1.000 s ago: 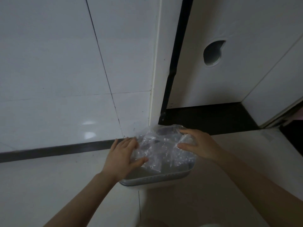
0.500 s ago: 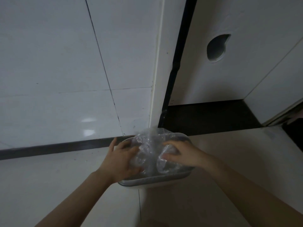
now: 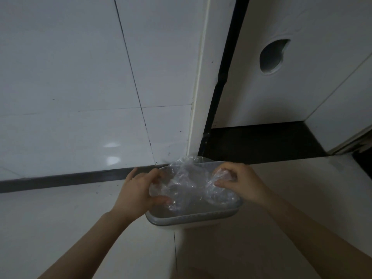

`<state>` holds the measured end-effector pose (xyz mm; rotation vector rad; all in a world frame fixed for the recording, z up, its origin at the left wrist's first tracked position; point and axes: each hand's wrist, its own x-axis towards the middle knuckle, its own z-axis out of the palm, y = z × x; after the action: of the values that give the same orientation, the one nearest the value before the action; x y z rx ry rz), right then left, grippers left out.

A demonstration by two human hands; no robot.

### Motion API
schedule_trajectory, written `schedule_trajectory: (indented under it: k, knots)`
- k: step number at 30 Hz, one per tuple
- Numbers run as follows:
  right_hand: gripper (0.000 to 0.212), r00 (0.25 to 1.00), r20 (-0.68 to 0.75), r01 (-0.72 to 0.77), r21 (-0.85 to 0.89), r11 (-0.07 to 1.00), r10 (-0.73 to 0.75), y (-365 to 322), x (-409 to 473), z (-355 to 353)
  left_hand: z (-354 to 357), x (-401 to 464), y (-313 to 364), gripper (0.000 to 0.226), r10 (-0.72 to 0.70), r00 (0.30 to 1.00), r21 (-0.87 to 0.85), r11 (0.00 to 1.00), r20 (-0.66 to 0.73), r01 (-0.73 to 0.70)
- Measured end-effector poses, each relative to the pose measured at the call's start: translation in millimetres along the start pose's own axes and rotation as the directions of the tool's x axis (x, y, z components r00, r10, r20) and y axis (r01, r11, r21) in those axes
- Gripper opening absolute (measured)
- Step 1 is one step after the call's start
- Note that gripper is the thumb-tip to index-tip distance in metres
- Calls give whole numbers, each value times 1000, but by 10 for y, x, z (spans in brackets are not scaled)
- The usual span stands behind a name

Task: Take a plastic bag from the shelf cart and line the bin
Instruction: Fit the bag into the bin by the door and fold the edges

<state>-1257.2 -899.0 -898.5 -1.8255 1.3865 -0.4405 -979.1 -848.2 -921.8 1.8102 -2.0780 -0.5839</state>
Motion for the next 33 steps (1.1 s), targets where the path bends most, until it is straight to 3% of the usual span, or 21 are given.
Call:
schedule_trajectory:
  k: [2, 7, 10, 13, 16, 20, 23, 25, 28, 33]
  knots:
    - [23, 999, -27, 19, -32, 999, -19, -3, -29, -31, -35, -29, -27, 58, -16, 1000, -105, 994, -6, 16]
    - [23, 999, -13, 36, -261, 965, -40, 59, -112, -130, -28, -91, -28, 52, 46, 999, -95, 994, -16, -47]
    - [40, 986, 163, 13, -218, 976, 23, 38, -132, -247, 12, -76, 8, 63, 97, 995, -53, 994, -22, -98]
    - [67, 961, 274, -23, -51, 998, 37, -91, -70, -343, 13, 14, 78, 77, 69, 997, -34, 997, 21, -68]
    - [78, 936, 353, 95, -222, 970, -11, -247, 60, -172, 49, 126, 148, 80, 107, 984, 107, 987, 145, -123]
    - [83, 927, 372, 115, -416, 902, 53, -328, 232, 116, 62, 181, 158, 76, 181, 963, 263, 937, 200, -231]
    - [70, 956, 242, 267, -502, 823, -163, -353, 247, 172, 12, 143, 112, 74, 146, 979, 222, 959, 143, -175]
    - [71, 946, 243, 314, -507, 803, -217, -345, 229, 231, -3, 113, 82, 75, 100, 986, 243, 961, 134, -131]
    - [76, 928, 371, 251, -569, 783, -28, -259, 207, 342, 16, 76, 58, 74, 121, 987, 247, 958, 104, -143]
    - [46, 855, 487, 139, -547, 825, 179, -109, 194, 427, 14, -47, -54, 78, 2, 999, 242, 970, 33, -11]
